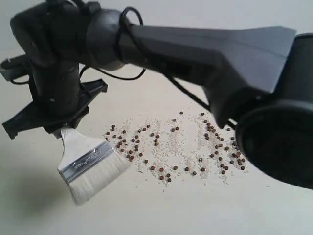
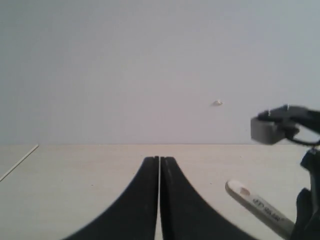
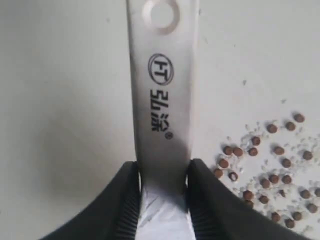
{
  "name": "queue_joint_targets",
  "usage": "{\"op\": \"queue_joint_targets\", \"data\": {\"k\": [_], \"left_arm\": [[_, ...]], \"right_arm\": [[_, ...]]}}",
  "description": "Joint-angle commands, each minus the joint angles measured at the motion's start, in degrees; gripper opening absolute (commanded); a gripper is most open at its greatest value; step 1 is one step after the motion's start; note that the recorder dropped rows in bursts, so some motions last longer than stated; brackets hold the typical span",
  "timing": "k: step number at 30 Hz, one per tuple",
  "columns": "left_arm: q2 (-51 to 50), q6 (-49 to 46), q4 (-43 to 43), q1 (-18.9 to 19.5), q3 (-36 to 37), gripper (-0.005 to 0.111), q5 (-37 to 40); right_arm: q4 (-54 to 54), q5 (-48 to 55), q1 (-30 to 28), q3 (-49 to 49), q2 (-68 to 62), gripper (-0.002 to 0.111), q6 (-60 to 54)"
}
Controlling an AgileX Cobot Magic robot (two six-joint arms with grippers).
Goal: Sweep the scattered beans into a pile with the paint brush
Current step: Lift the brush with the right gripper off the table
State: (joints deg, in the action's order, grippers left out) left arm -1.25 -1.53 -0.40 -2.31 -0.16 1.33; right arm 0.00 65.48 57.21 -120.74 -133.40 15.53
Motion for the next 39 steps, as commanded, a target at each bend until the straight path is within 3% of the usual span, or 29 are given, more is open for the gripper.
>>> {"op": "queue_joint_targets", "data": {"k": [1,6,17,23,29,31,34,38,39], "left_arm": [[-0.2,0.2,-0.1,0.0,0.2,0.004,-0.2],[-0.2,0.2,-0.1,0.0,0.2,0.004,-0.2],[-0.2,0.2,-0.1,0.0,0.2,0.004,-0.2],[-0.2,0.2,-0.1,0.0,0.2,0.004,-0.2],[-0.2,0.2,-0.1,0.0,0.2,0.004,-0.2],[-0.2,0.2,-0.1,0.0,0.2,0.004,-0.2],[-0.2,0.2,-0.1,0.0,0.2,0.004,-0.2],[-0.2,0.2,-0.1,0.0,0.2,0.004,-0.2],[-0.2,0.2,-0.1,0.0,0.2,0.004,-0.2]], "right_arm": [[-0.6,1.0,0.0,-0.3,4.8,0.000,-3.5],[-0.8,-0.2,0.0,-0.3,9.0,0.000,-5.3],[-4.4,-13.0,3.9,4.7,20.0,0.000,-6.8],[-16.9,-24.6,8.3,13.3,25.3,0.000,2.4],[-21.7,-34.6,9.4,23.7,31.3,0.000,7.4],[-25.7,-38.5,9.4,27.7,33.8,0.000,12.7],[-44.8,-49.9,9.4,39.9,40.4,0.000,31.3],[-61.0,-53.3,9.4,48.0,45.6,0.000,47.6],[-70.4,-53.1,9.4,51.8,48.5,0.000,57.0]]}}
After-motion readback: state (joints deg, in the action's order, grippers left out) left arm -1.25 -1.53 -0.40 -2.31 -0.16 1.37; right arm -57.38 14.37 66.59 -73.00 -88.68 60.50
